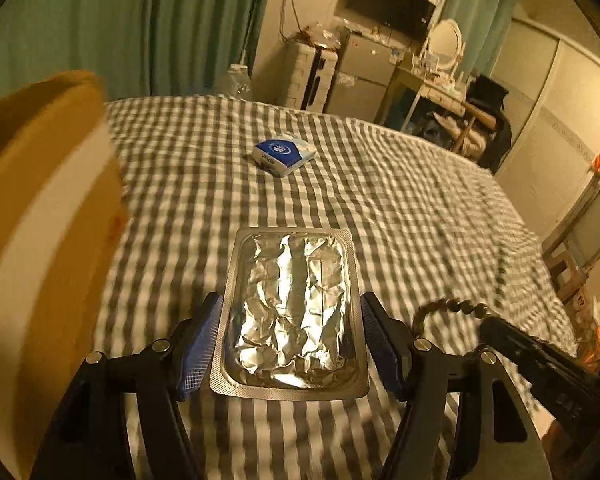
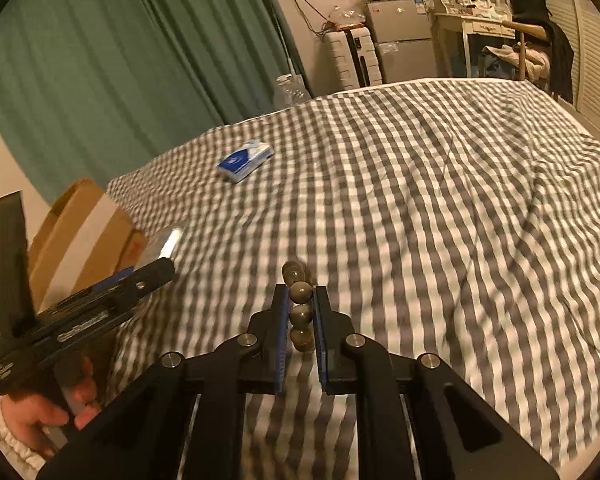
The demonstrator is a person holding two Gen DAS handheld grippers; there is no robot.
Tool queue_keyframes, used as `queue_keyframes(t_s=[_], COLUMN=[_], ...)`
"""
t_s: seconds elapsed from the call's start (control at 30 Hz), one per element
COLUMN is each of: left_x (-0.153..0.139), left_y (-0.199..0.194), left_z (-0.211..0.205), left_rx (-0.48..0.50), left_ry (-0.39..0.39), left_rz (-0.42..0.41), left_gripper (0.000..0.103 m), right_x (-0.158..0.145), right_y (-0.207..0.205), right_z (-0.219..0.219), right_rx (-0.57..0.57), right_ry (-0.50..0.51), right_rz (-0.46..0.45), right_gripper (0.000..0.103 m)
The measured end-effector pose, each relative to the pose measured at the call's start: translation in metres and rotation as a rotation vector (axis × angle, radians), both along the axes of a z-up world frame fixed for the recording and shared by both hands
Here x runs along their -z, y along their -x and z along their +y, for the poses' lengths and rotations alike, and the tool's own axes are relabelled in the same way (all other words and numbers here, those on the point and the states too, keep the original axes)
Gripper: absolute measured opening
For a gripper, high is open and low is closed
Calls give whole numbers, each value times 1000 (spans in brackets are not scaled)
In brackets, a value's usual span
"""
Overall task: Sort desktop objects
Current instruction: 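Carry the tray and bracelet into the cardboard box and release them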
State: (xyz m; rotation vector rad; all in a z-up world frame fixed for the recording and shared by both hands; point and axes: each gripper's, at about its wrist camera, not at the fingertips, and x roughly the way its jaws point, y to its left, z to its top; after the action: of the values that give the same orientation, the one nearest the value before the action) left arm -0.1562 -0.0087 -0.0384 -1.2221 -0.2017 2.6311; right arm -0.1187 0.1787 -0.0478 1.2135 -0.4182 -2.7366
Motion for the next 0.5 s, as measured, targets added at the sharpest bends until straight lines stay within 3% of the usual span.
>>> queue_keyframes(t_s=[0.2,0.5], left_x=[-32,-101], left_y=[-47,-74], left_z=[-30,-91], left_rx=[-20,-100], left_ry=[-15,-37], left_rz=[33,139], left_gripper=[70,70], right_x=[-33,-112], right_y=[-39,-60], right_z=[-40,-137], right_rx=[-74,-277], right_ry=[-51,-37], right_rz=[36,168], right_gripper=[11,11])
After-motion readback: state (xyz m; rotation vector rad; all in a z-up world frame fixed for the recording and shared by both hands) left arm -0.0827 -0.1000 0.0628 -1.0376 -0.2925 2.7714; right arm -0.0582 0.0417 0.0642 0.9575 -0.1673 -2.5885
